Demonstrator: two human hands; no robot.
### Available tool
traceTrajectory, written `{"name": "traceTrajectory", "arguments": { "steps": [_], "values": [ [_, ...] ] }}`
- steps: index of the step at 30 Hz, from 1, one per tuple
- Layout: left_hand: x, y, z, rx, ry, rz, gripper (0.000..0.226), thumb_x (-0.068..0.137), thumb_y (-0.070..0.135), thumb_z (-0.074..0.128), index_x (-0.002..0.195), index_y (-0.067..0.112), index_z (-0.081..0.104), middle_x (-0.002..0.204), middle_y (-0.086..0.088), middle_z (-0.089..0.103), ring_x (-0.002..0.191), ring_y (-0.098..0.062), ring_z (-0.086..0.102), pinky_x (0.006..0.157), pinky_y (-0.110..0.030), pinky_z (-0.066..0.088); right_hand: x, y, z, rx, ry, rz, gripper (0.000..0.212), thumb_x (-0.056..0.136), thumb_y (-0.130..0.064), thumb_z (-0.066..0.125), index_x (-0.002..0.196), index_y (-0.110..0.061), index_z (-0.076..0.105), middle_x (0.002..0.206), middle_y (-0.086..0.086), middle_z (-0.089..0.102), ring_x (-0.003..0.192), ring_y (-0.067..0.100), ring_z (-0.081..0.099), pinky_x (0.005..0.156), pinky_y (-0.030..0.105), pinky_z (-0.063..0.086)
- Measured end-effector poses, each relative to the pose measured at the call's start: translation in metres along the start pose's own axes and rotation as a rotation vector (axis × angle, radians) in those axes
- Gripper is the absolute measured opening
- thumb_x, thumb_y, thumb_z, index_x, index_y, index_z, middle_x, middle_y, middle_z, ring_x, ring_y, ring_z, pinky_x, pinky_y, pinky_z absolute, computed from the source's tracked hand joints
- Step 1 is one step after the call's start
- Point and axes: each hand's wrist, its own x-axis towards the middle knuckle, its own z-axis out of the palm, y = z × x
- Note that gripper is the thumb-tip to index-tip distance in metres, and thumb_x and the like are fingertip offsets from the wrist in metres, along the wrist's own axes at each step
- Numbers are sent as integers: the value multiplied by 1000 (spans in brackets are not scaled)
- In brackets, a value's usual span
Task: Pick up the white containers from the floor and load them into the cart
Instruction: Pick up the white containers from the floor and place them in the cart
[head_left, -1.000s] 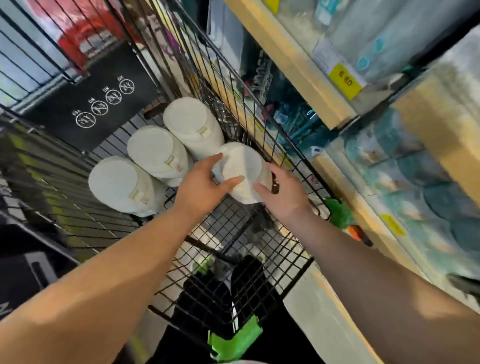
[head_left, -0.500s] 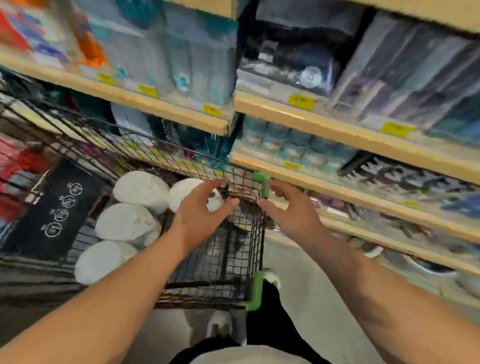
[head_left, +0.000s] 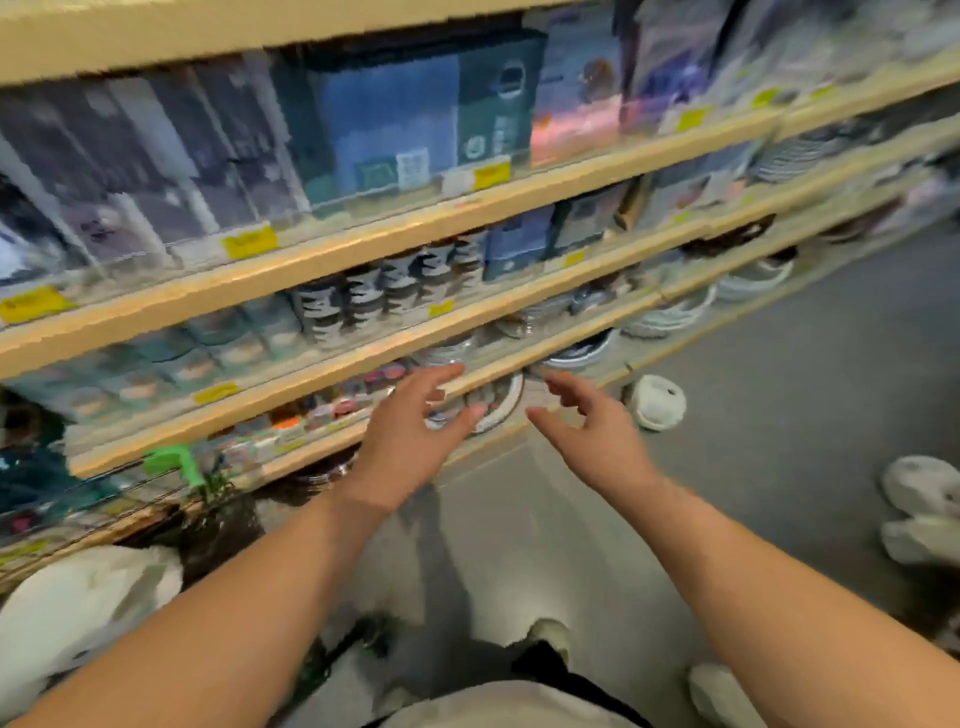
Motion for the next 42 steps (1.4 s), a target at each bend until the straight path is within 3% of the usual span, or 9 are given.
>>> {"name": "traceTrajectory", "arguments": {
  "steps": [3,6,9,12,14,21,28,37,42],
  "values": [
    [33,41,68,9,-70,65,43,84,37,70,125,30,59,116,8,58,101,-8,55,87,-21,43,13,56,-67,8,87,109,43,84,-33,68,124,-20,59,114,-7,61,107,9,55,86,19,37],
    [61,78,130,-7,-129,78,45,84,33,71,127,29,60,114,8,58,99,-7,54,78,-8,38,26,103,-125,-4,172,175,43,83,-35,68,123,-22,60,116,-8,62,106,8,56,86,20,38],
    [85,108,182,-27,-192,98,45,84,34,71,127,28,60,113,7,58,98,-6,55,82,-13,39,38,139,-168,9,234,230,41,83,-34,69,122,-23,61,119,-7,63,106,8,57,90,19,38],
    [112,132,226,-26,-272,125,44,84,33,71,127,28,59,114,10,57,93,3,54,80,-3,36,56,170,-202,31,268,284,43,82,-35,69,122,-23,60,120,-6,64,111,12,57,95,26,43],
    [138,144,254,-5,-303,138,44,84,33,71,126,28,60,113,11,57,93,1,54,78,-2,35,75,190,-223,50,294,318,43,82,-36,69,123,-24,59,122,-4,63,112,14,57,96,29,43],
    [252,174,350,4,-446,156,43,83,31,72,125,29,60,118,2,60,104,-9,57,95,-27,46,159,258,-295,71,400,422,45,85,-34,67,127,-20,56,126,-5,60,113,14,55,88,21,37],
    [347,204,437,168,-556,146,48,85,43,67,131,35,54,120,11,57,103,-5,54,86,-22,40,233,324,-350,118,409,498,48,85,-35,66,129,-19,55,130,-5,58,116,14,54,88,19,35],
    [409,154,563,99,-444,-72,45,85,36,69,128,31,57,117,13,57,103,-9,56,90,-25,43,350,459,-352,151,139,505,50,86,-29,67,132,-18,52,134,-1,55,121,16,51,89,14,32],
    [438,69,641,73,-383,-260,44,84,37,70,125,29,58,114,14,57,103,-11,58,90,-27,44,405,552,-305,158,102,534,51,86,-31,66,132,-15,52,133,1,55,122,18,52,96,22,38]
  ]
}}
